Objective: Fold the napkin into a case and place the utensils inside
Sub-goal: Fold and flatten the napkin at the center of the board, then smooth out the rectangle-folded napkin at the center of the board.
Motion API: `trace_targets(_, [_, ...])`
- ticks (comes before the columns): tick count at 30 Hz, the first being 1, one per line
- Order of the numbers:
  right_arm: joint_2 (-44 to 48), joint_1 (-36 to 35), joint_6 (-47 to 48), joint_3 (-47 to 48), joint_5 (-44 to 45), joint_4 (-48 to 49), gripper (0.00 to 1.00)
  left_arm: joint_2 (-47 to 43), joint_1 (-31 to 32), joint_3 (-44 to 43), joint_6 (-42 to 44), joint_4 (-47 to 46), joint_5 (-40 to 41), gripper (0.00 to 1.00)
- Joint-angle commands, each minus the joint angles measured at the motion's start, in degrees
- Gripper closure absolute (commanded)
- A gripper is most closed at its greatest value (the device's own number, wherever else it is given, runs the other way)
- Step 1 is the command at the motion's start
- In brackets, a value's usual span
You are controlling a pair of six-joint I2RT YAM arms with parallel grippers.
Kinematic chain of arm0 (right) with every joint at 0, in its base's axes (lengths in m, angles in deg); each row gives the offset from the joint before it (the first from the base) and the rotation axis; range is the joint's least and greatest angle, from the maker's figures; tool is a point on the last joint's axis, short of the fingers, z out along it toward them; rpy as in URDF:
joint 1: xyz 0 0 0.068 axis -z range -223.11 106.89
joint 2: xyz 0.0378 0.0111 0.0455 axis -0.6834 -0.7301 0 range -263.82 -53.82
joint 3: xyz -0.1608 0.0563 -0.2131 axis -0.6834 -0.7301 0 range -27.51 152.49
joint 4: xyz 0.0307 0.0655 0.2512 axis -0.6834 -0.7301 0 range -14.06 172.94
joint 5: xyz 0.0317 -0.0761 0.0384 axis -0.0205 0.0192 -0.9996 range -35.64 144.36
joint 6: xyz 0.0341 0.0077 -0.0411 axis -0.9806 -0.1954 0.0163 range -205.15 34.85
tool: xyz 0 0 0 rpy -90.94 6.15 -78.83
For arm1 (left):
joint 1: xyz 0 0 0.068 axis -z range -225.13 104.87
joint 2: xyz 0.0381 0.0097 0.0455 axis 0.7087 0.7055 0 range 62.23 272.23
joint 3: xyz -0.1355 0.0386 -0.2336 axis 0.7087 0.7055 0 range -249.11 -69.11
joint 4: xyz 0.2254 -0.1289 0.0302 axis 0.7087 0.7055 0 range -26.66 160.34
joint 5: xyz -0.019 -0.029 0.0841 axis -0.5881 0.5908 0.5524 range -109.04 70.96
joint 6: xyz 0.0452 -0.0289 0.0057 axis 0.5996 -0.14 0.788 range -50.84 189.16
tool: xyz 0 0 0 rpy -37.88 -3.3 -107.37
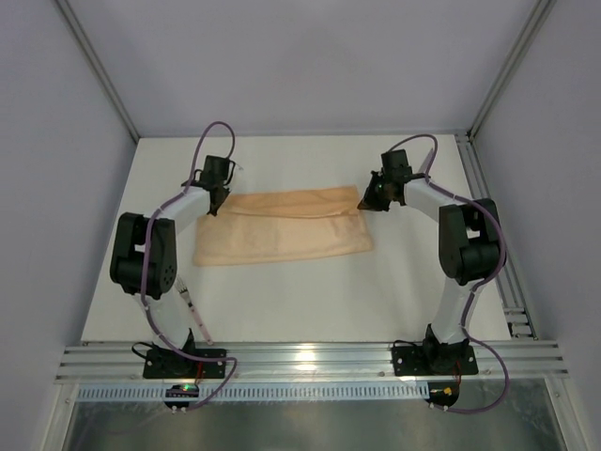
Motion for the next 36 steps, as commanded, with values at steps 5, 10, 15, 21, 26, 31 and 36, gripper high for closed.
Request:
trace_targets(5, [-2.2,0.3,-1.8,3.7,0.9,2.0,0.96,1.2,-0.5,-2.4,-1.5,-3.0,-0.5,1.0])
trace_targets(10, [-4.3,0.4,-3.6,6.5,0.2,2.4,0.84,3.3,-1.0,-4.9,-2.7,-3.6,-1.4,1.0])
trace_targets(15, [-7.3,0.4,-4.6,8.7,-1.7,2.8,0.73,5.5,-1.6,-6.0,-3.6,-3.8,-2.3,0.87])
trace_targets(21, [-7.8,0.4,-5.3,9.9,-0.5,4.2,0.64,5.7,-2.5,-6.4,-4.8,-4.6,-3.2,0.66])
trace_targets(26, [-9.0,0.5,-5.8,14.0,1.0,3.4,0.53,6.3,-3.0,-8.2,-5.4,-3.8,-3.1,0.59])
trace_targets(31, [-10.3,0.7,-3.3,21.2,3.3,-1.4,0.46,4.4,-4.4,-10.1,-6.9,-0.2,-4.9,0.56])
trace_targets(36, [-3.8,0.7,3.9,13.9,7.5,-4.7,0.46,-6.1,-6.2,-5.5,-9.3,7.7,-14.3,0.56])
